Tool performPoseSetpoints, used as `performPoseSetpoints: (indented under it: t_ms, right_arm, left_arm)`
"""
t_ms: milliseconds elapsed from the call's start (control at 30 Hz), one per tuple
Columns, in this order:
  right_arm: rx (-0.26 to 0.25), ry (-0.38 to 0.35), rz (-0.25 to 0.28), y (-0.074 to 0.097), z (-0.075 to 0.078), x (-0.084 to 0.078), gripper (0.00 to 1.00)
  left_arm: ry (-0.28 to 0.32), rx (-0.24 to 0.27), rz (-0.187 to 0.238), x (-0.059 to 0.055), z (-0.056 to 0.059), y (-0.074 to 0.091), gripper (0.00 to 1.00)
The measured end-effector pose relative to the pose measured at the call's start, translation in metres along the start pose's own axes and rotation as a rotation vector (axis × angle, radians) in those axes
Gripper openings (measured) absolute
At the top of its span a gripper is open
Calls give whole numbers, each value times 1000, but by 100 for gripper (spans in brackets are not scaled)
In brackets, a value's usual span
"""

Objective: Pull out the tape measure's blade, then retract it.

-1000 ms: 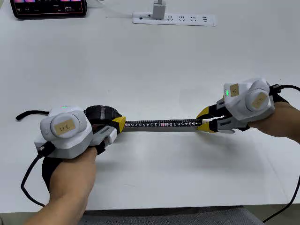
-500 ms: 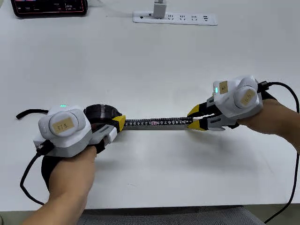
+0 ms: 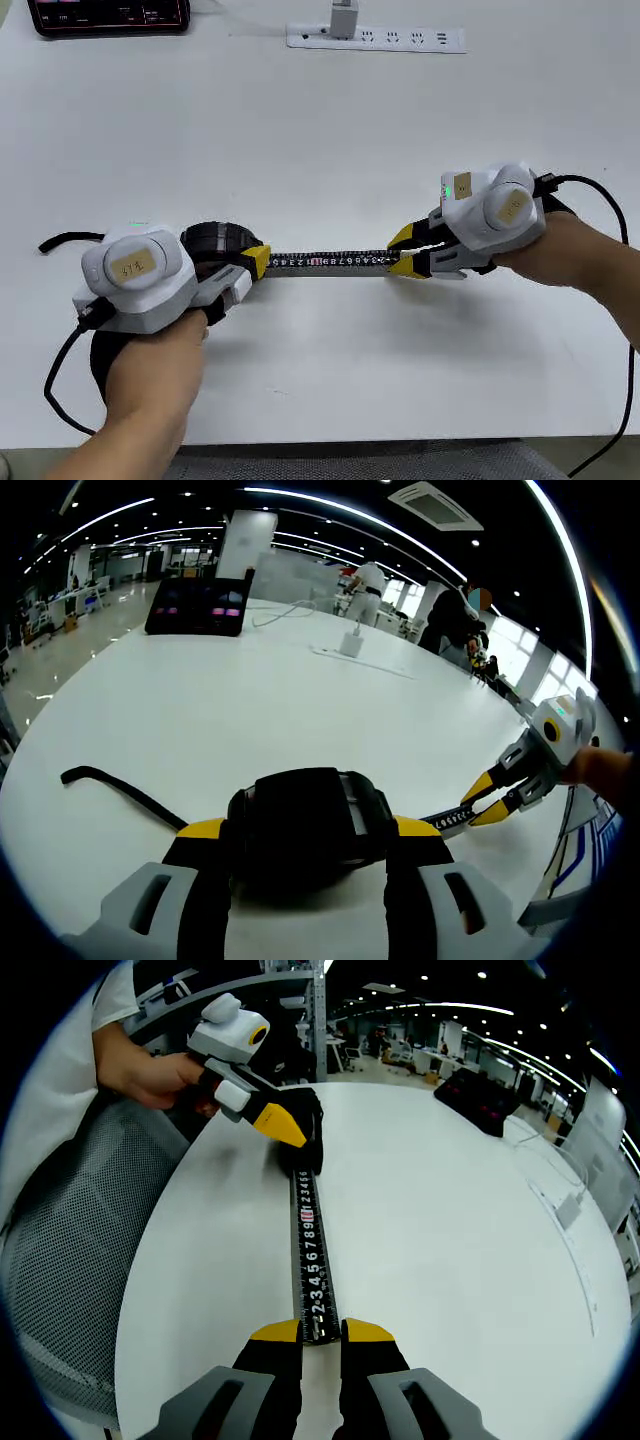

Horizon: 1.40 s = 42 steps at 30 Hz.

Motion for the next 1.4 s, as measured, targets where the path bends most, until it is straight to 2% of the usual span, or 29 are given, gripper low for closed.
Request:
performPoseSetpoints:
  t_ms: [700, 1400]
  right_arm:
    - [24, -7, 36, -26, -4, 22, 10]
    - [52, -13, 73, -52, -12, 56, 10]
  left_arm:
    - [24, -12, 0, 0, 0, 0, 58]
    - [41, -22, 3, 1, 0, 1, 58]
Point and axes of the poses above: the centre of the closed fingertips' face, and the gripper's own axes: y roughly backward along the fingers, z roughly to its right, x roughly out of its top, the point moved 1 cm from there along y, roughly backward along the fingers, and after that the axes turned 13 degrees about -y, right-handed, at the moved point
